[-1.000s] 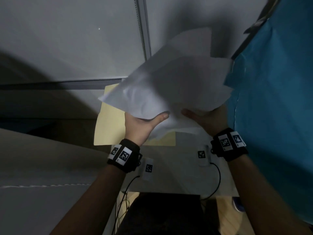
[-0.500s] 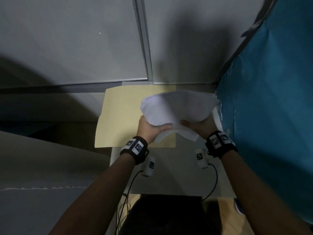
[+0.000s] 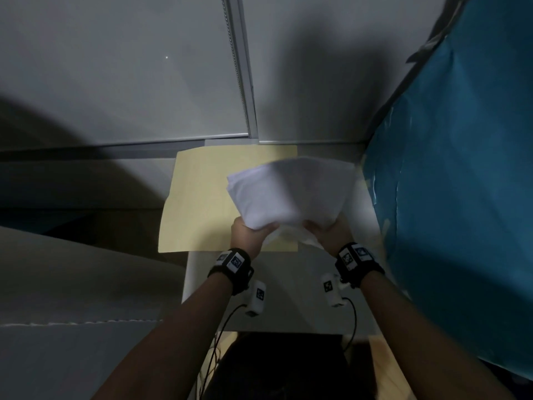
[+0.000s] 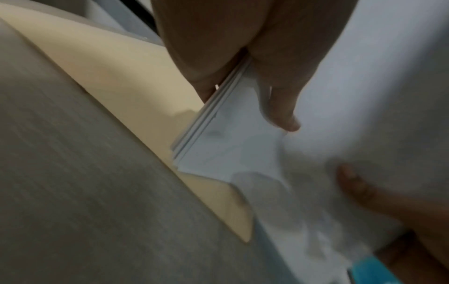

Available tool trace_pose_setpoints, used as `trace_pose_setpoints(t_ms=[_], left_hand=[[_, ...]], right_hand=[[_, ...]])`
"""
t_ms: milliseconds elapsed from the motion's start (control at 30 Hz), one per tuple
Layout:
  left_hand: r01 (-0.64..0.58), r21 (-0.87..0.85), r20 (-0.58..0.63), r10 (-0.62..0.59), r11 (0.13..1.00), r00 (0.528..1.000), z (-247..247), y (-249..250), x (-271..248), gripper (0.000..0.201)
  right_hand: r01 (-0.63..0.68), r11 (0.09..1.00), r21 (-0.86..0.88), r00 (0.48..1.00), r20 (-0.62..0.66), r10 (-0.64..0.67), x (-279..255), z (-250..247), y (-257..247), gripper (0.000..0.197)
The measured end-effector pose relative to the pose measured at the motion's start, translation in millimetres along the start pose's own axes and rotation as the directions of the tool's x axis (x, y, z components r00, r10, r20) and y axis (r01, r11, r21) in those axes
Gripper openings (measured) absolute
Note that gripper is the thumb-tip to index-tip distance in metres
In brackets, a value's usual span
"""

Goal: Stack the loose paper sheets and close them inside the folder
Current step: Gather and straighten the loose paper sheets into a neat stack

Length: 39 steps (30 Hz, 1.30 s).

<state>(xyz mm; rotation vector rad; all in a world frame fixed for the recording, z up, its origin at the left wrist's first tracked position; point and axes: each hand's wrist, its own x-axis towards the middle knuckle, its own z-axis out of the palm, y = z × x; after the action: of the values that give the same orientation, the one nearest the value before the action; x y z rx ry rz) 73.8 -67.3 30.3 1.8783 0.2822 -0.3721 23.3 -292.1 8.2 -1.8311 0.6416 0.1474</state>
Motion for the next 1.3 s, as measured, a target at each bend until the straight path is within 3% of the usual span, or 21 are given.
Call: trace_pose_setpoints(t_ms=[67,167,233,267,300,367,400,433,467,500,567,700,767,800,933,1067,1200,1300], left_hand=[[-0.006,-0.027,0.027,0.007,1.0,1.0,-6.3,2.1,2.6,0.038],[-0.147,-0.022,-0.034,0.146,0.989,0.989,-31.2,29.2,-6.0,0.086],[-0.34,0.082,-0.103,0.348,0.937,0.932,-51.9,59.5,-14.0,0.125],[-0.43,0.177,-0.058,0.446,0.885,0.893,-61.5,76.5,-17.5,0.137],[-0.502,0.269,0.062,0.505,0.822,0.861,-67.9,93.1,-19.9,0.14],[-0.552,0.453,0.348,0.432,0.7,0.832,-67.8,111.8,-15.8,0.118],[-0.522,0.533,0.42,0.328,0.666,0.846,-64.3,115.0,-11.2,0.086],[-0.476,0.585,0.424,0.253,0.657,0.87,-61.1,114.9,-8.7,0.055],[-0.436,0.569,0.398,0.23,0.697,0.888,-59.7,110.8,-6.4,0.049],[-0.397,0.499,0.38,0.217,0.771,0.899,-61.8,102.8,-2.8,0.059],[-0.321,0.369,0.327,0.202,0.872,0.923,-73.6,90.9,-4.3,0.061],[-0.239,0.145,0.239,0.2,0.96,0.95,-110.2,73.3,-8.6,0.025],[-0.229,0.052,0.197,0.214,0.972,0.957,-116.2,64.2,-8.5,0.035],[-0.233,0.033,0.163,0.225,0.972,0.961,-114.2,62.0,-10.6,0.039],[-0.183,-0.016,0.007,0.183,0.983,0.983,-94.9,62.4,-16.1,0.037],[-0.278,-0.057,-0.068,0.274,0.959,0.959,-78.4,64.3,-14.2,0.043],[-0.199,-0.029,-0.073,0.196,0.98,0.978,-58.7,41.3,0.2,0.045],[-0.11,0.005,-0.06,0.11,0.994,0.992,-45.5,5.5,13.0,0.042]], right_hand=[[0.041,0.999,-0.026,0.999,0.009,-0.041,-8.8,-7.6,-22.5,0.04],[0.109,0.985,-0.133,0.994,0.032,-0.106,-11.7,-38.8,-24.0,0.024],[0.128,0.942,-0.311,0.992,0.053,-0.117,-12.4,-63.8,-18.3,0.012],[0.131,0.915,-0.383,0.99,0.097,-0.101,-14.9,-72.3,-16.6,0.008],[0.142,0.897,-0.419,0.986,0.141,-0.09,-18.1,-77.2,-17.0,0.006],[0.219,0.861,-0.459,0.966,0.227,-0.124,-26.4,-78.9,-27.5,0.02],[0.264,0.853,-0.449,0.952,0.262,-0.156,-30.6,-76.4,-33.9,0.028],[0.304,0.848,-0.433,0.936,0.299,-0.183,-33.9,-75.2,-38.0,0.029],[0.328,0.848,-0.415,0.924,0.327,-0.198,-37.8,-76.6,-43.1,0.025],[0.331,0.861,-0.387,0.919,0.338,-0.202,-40.8,-80.2,-44.1,0.019],[0.245,0.935,-0.256,0.937,0.311,-0.16,-48.1,-92.8,-45.1,0.03],[0.136,0.978,0.157,0.978,0.136,-0.158,-52.5,-108.0,-45.9,0.047],[0.078,0.909,0.41,0.983,0.122,-0.14,-51.4,-98.8,-54.3,0.052],[0.072,0.893,0.443,0.982,0.126,-0.142,-50.0,-91.8,-60.5,0.051],[0.189,0.917,0.351,0.982,-0.051,-0.183,-36.6,-71.1,-87.7,0.054],[0.29,0.913,0.288,0.954,-0.169,-0.249,-30.7,-71.0,-97.0,0.039],[0.198,0.958,0.205,0.968,-0.193,-0.159,-13.3,-65.4,-65.3,0.04],[0.035,0.988,0.152,0.985,-0.172,-0.009,-3.4,-53.0,-22.2,0.058]])
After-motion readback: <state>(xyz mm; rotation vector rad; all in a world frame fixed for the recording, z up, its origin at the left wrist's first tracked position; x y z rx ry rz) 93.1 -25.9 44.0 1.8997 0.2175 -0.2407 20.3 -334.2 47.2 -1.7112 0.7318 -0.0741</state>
